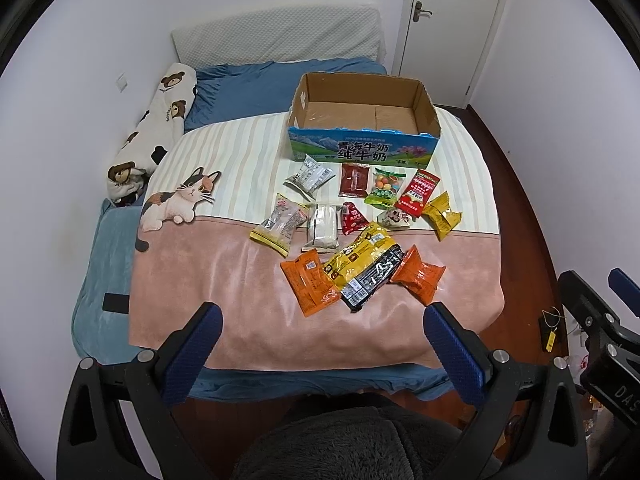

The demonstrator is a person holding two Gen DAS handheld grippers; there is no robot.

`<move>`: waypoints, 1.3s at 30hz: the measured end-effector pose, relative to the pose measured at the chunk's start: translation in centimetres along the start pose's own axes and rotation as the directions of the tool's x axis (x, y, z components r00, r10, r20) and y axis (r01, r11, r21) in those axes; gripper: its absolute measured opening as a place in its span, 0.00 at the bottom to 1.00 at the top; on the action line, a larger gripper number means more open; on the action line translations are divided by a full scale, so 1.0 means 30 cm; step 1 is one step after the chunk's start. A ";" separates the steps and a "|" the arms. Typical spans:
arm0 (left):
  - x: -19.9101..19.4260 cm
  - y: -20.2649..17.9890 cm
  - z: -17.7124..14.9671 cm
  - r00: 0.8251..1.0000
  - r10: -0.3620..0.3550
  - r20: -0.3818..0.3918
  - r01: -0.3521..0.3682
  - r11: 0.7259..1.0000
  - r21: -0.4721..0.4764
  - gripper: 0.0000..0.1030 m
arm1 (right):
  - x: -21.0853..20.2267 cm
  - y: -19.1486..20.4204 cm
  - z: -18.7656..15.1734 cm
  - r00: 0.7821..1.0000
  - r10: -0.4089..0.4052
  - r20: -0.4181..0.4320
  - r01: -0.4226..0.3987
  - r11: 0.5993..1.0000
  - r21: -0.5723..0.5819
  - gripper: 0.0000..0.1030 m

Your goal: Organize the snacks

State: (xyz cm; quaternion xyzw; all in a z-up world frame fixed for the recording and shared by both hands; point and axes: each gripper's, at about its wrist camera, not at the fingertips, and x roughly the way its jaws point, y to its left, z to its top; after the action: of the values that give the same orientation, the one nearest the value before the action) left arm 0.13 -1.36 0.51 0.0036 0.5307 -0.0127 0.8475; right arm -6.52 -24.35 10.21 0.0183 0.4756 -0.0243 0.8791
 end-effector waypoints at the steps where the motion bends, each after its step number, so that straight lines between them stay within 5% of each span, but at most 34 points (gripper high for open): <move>1: -0.005 -0.002 0.000 1.000 0.000 0.001 0.000 1.000 0.001 1.00 | 0.000 0.000 0.000 1.000 0.000 0.000 0.000 1.000 -0.001 1.00; 39: -0.039 -0.013 -0.005 1.000 -0.012 0.011 0.012 1.000 0.003 1.00 | -0.015 -0.014 -0.028 1.000 0.008 0.002 -0.008 1.000 0.028 1.00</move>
State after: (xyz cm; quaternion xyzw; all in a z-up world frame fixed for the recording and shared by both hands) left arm -0.53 -1.73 1.49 0.0014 0.5260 -0.0185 0.8503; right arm -7.50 -24.70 10.10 0.0323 0.4743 -0.0273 0.8793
